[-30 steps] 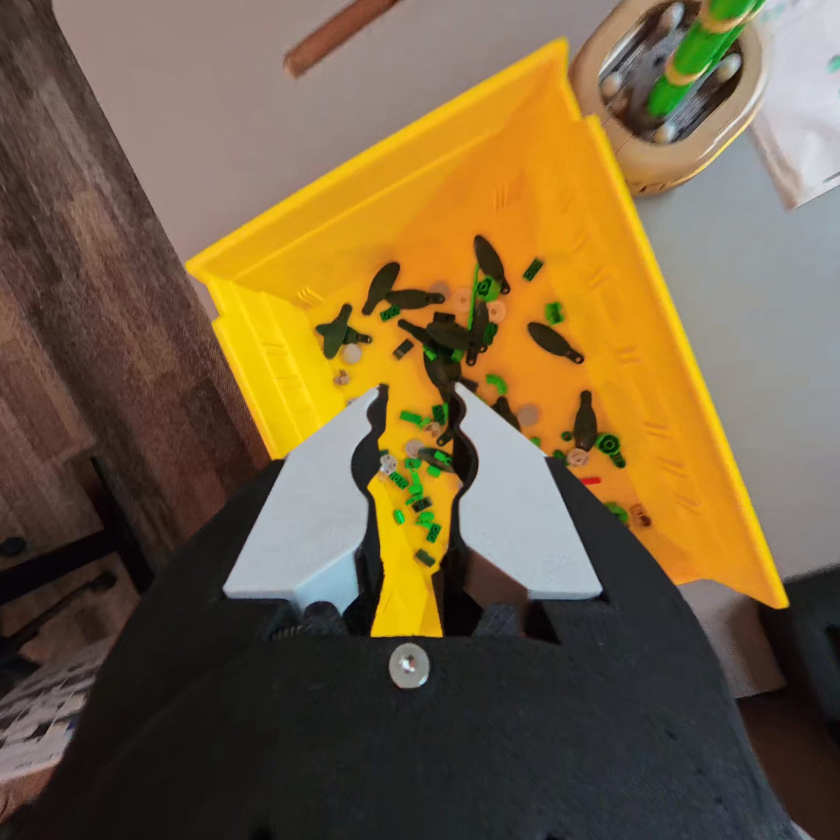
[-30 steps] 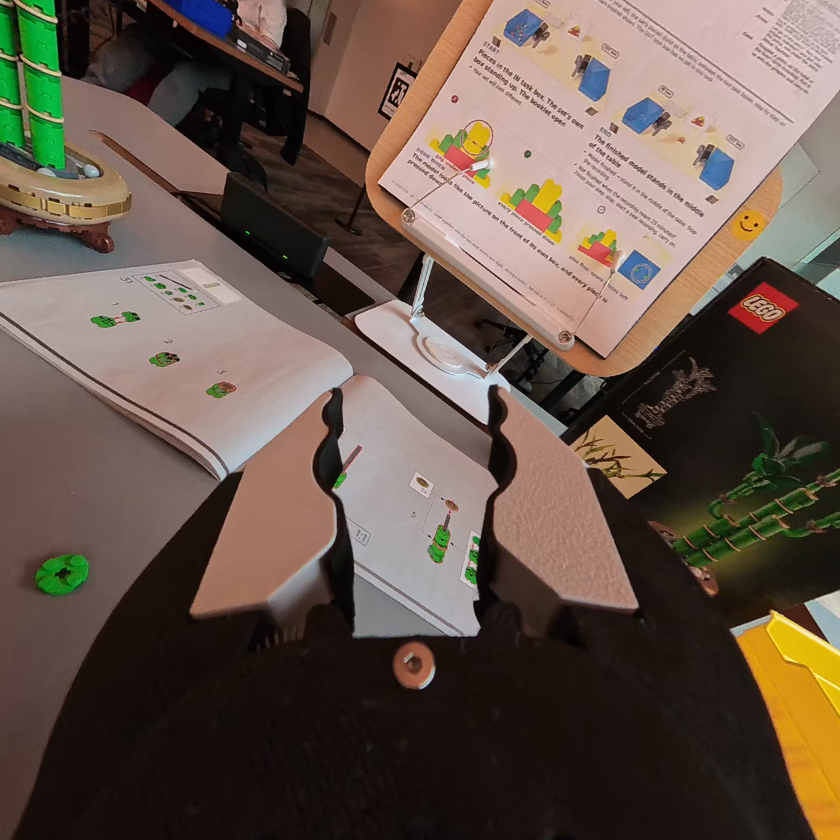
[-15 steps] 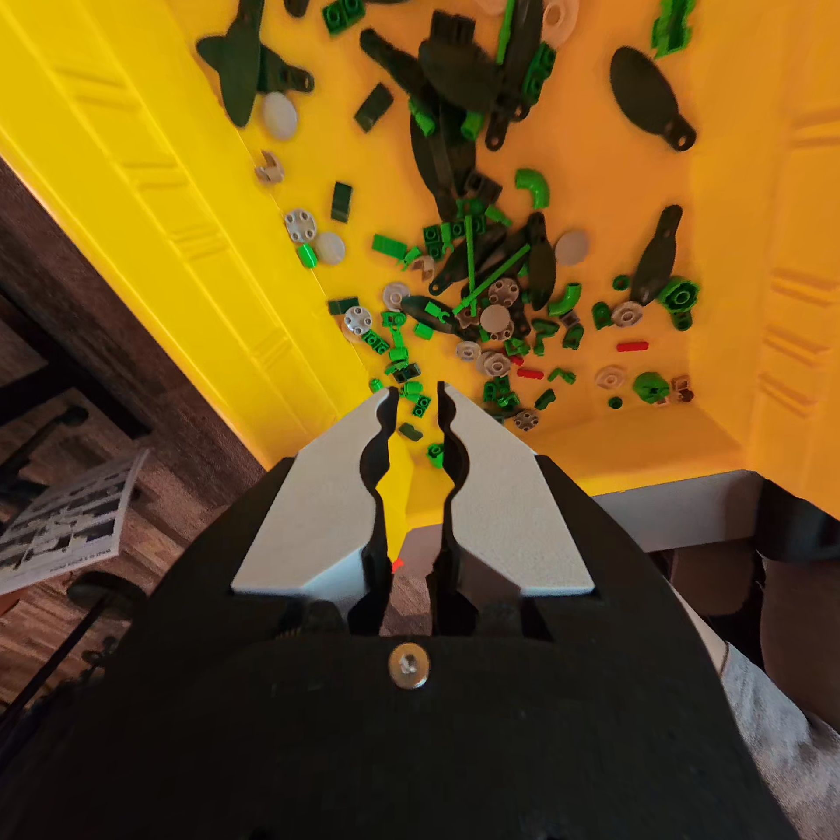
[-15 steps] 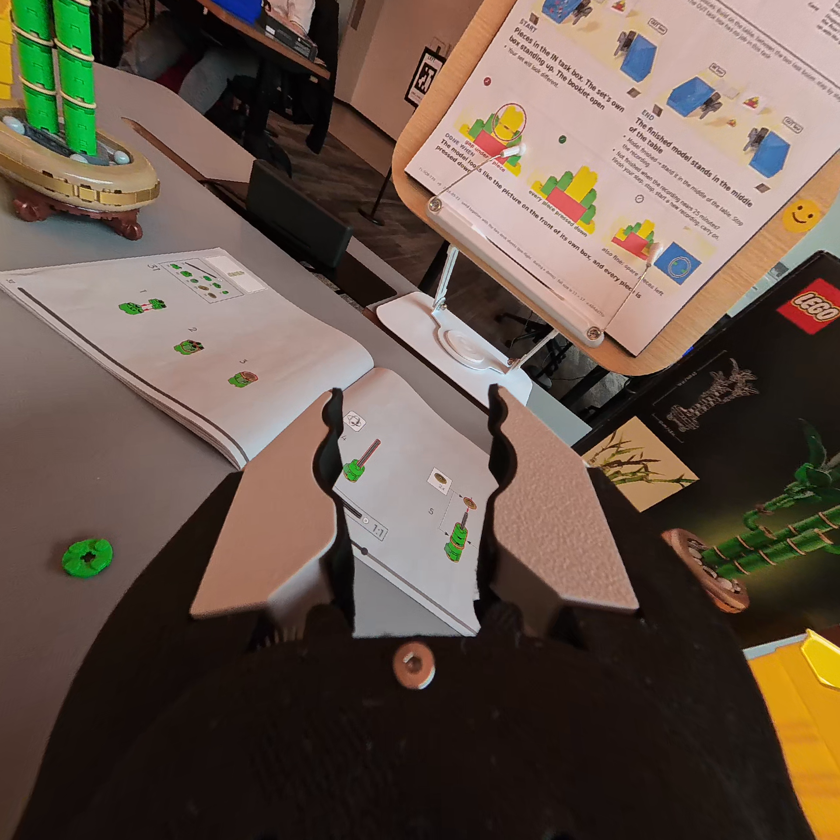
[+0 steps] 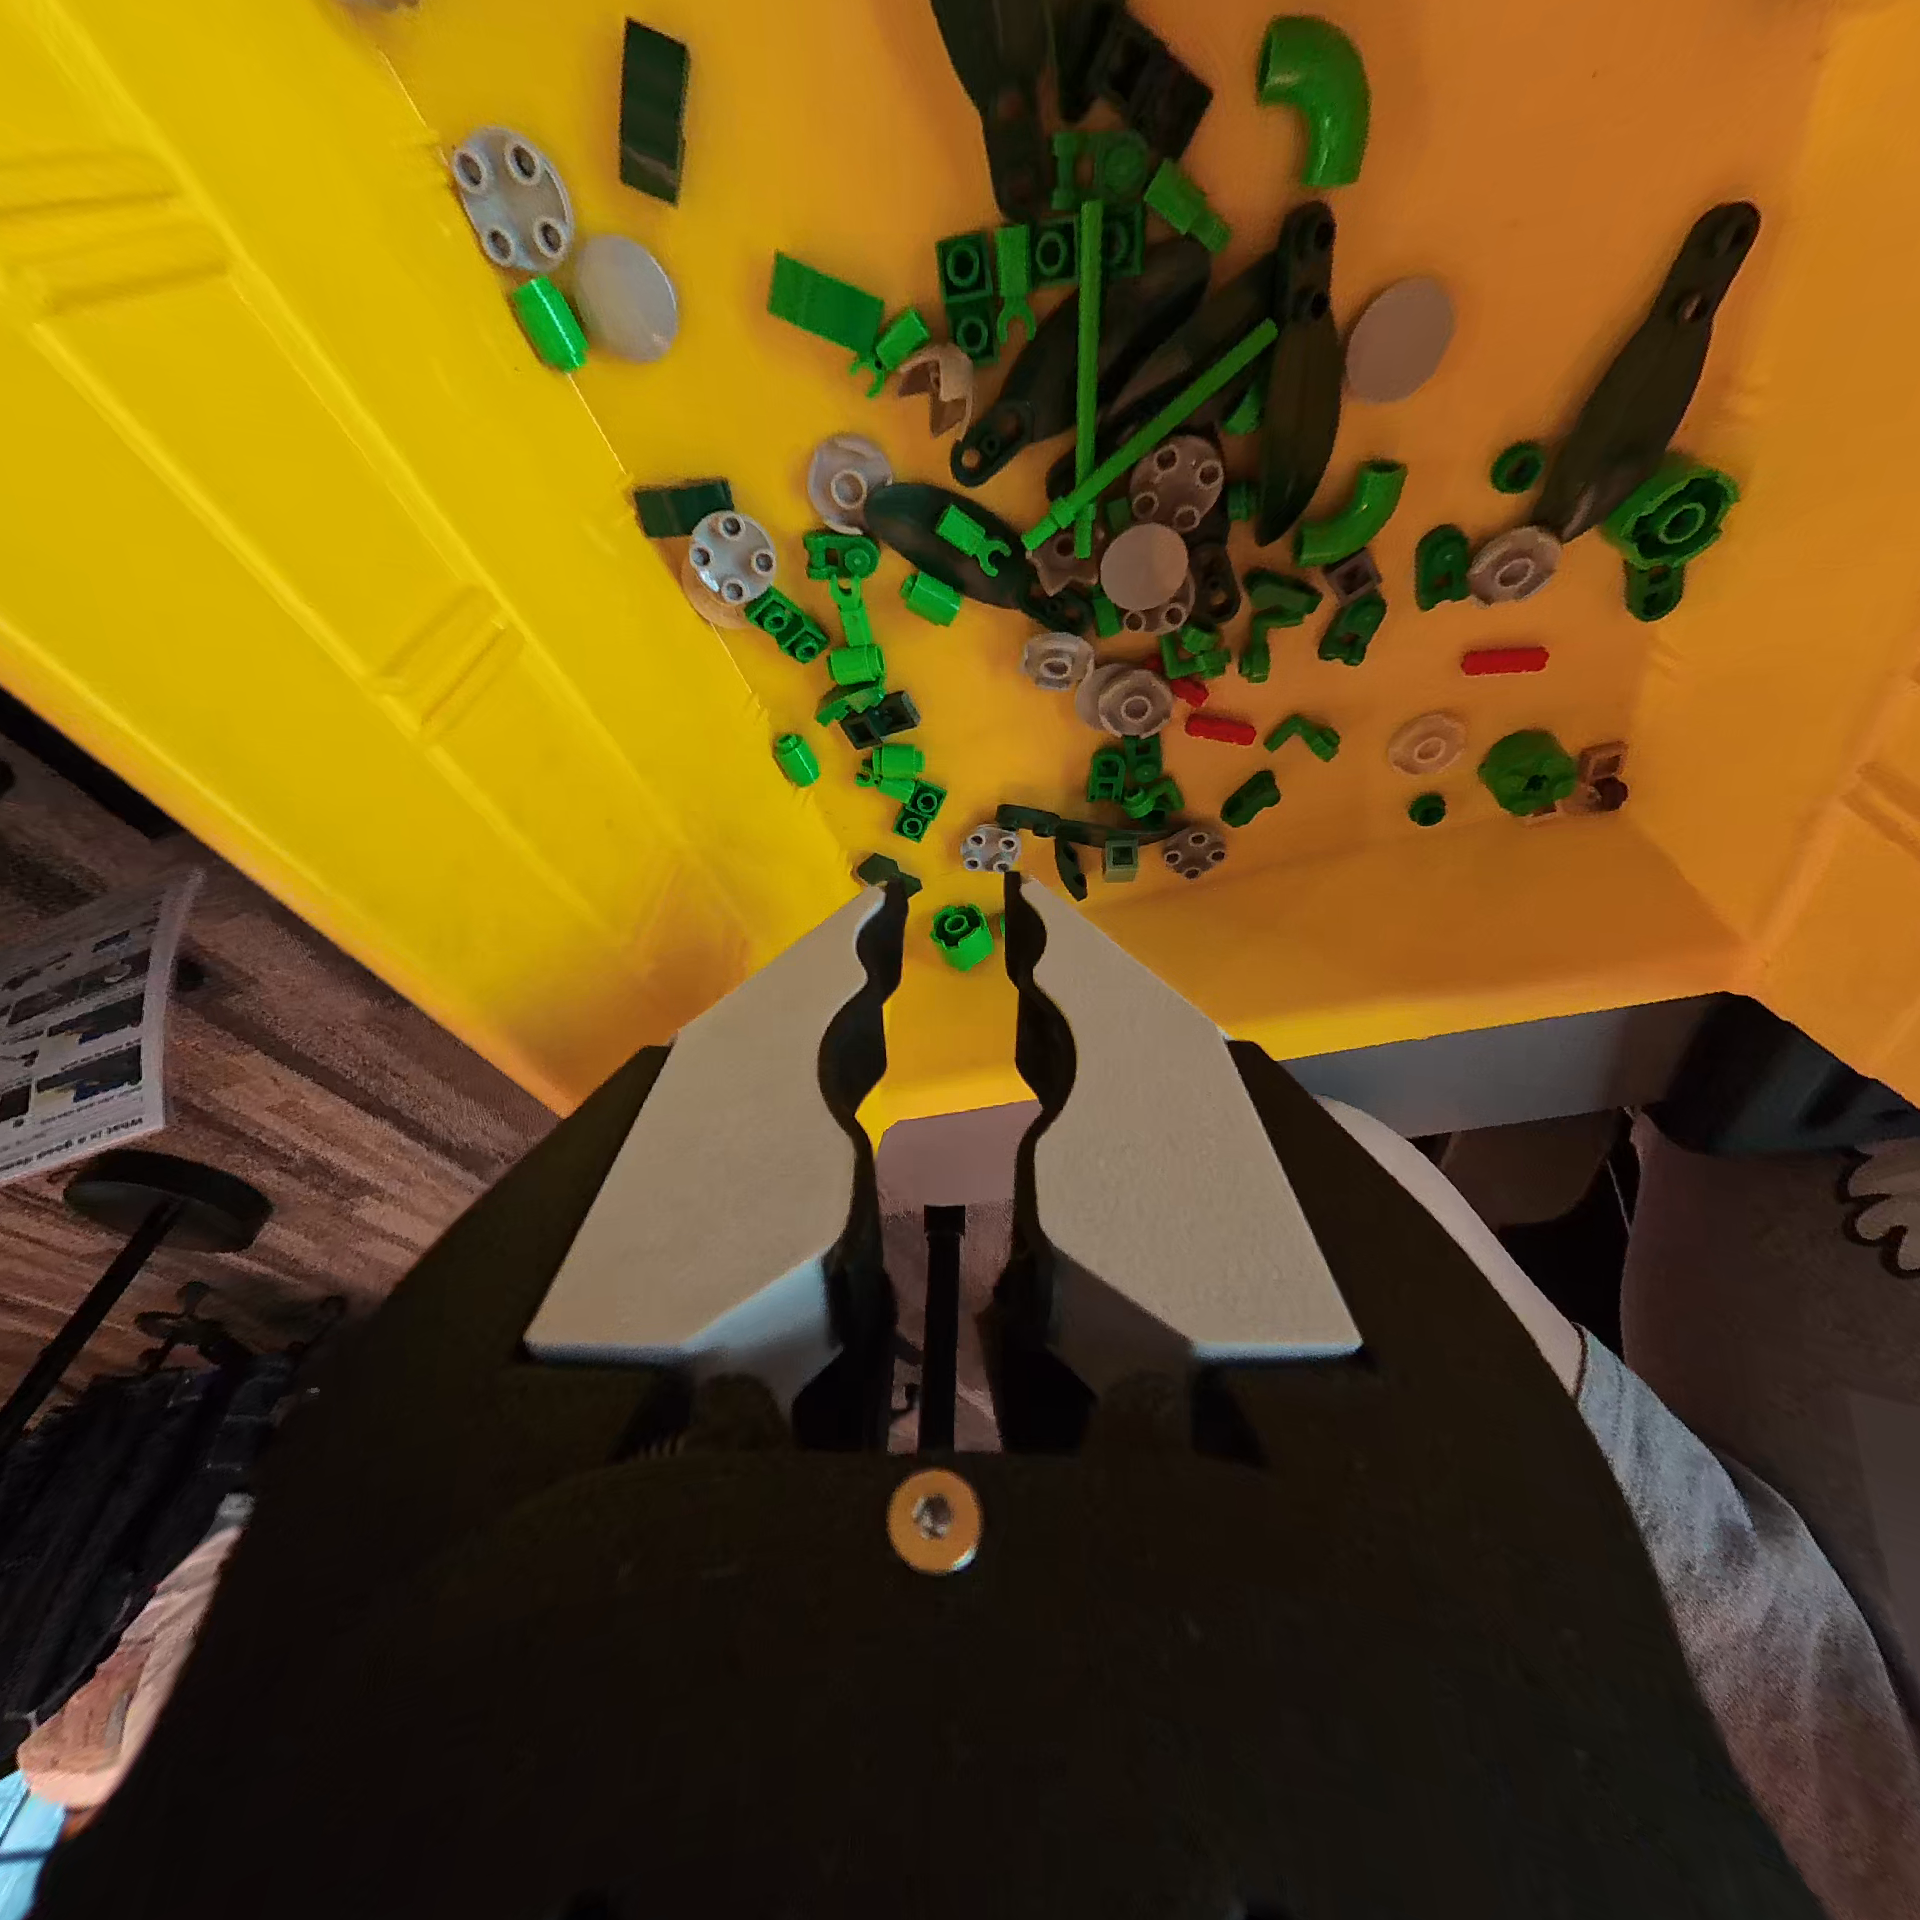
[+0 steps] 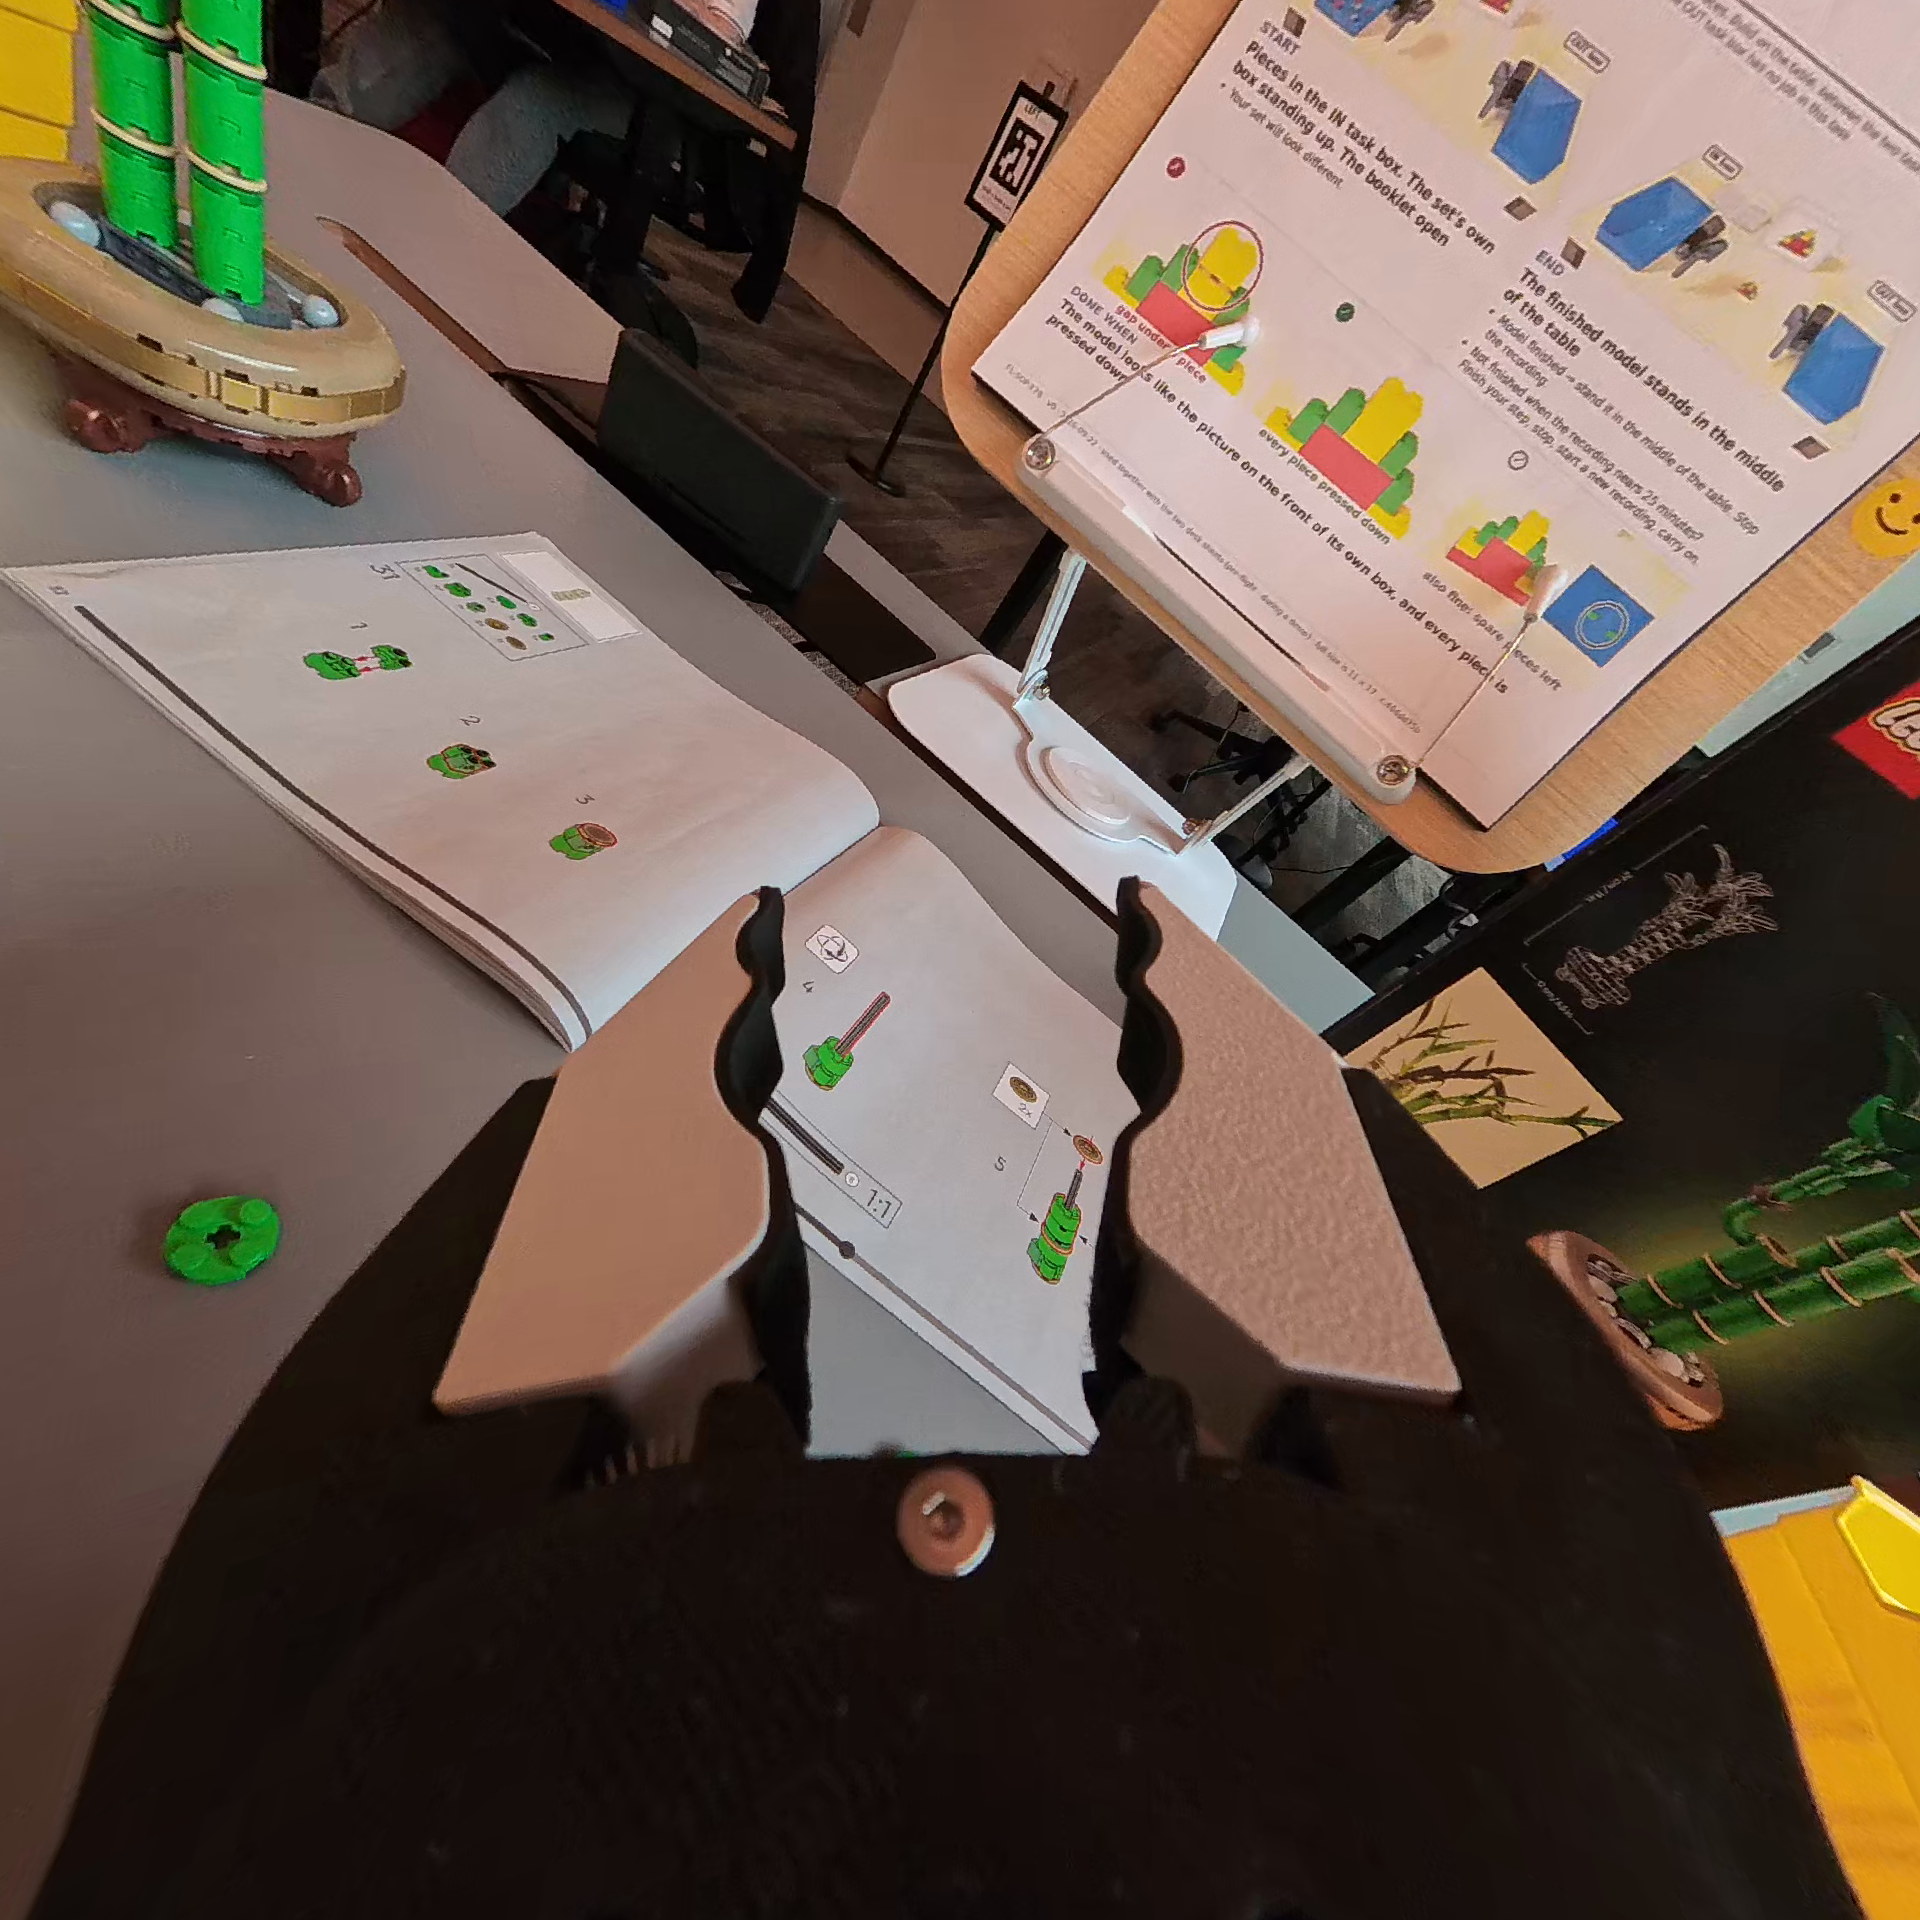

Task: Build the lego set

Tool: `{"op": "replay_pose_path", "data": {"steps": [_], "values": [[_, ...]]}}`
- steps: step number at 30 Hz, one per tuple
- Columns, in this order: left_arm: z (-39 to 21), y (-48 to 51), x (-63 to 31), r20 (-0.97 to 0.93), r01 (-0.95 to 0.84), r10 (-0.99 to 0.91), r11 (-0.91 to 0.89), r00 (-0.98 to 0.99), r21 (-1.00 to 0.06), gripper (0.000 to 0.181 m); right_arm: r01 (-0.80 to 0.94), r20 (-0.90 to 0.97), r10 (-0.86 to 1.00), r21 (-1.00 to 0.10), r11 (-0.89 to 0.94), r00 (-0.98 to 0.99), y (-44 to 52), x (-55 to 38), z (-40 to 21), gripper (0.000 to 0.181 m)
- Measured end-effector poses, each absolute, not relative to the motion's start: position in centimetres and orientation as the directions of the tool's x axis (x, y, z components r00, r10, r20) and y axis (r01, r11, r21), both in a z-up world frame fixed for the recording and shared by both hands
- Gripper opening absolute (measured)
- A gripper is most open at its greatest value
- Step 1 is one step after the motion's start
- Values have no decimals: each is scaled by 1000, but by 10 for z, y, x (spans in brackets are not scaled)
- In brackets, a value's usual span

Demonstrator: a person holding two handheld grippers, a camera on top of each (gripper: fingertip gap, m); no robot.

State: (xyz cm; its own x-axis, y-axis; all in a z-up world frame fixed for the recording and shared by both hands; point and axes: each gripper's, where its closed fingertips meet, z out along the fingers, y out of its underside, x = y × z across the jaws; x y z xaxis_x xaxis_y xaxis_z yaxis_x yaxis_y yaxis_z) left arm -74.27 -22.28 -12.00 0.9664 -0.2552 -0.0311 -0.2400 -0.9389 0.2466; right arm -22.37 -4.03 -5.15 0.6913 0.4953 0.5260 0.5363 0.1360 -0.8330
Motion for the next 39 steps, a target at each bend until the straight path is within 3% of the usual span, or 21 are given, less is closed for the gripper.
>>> {"op": "replay_pose_path", "data": {"steps": [15,39], "values": [[-125,-245,-753,-96,-128,-171,-928,981,350,15,587,606,508,-778,223,611,-58,-243,-45,65],[-125,-258,-749,-63,-132,-165,-925,984,355,10,602,629,503,-761,242,593,-59,-245,-45,65]]}}
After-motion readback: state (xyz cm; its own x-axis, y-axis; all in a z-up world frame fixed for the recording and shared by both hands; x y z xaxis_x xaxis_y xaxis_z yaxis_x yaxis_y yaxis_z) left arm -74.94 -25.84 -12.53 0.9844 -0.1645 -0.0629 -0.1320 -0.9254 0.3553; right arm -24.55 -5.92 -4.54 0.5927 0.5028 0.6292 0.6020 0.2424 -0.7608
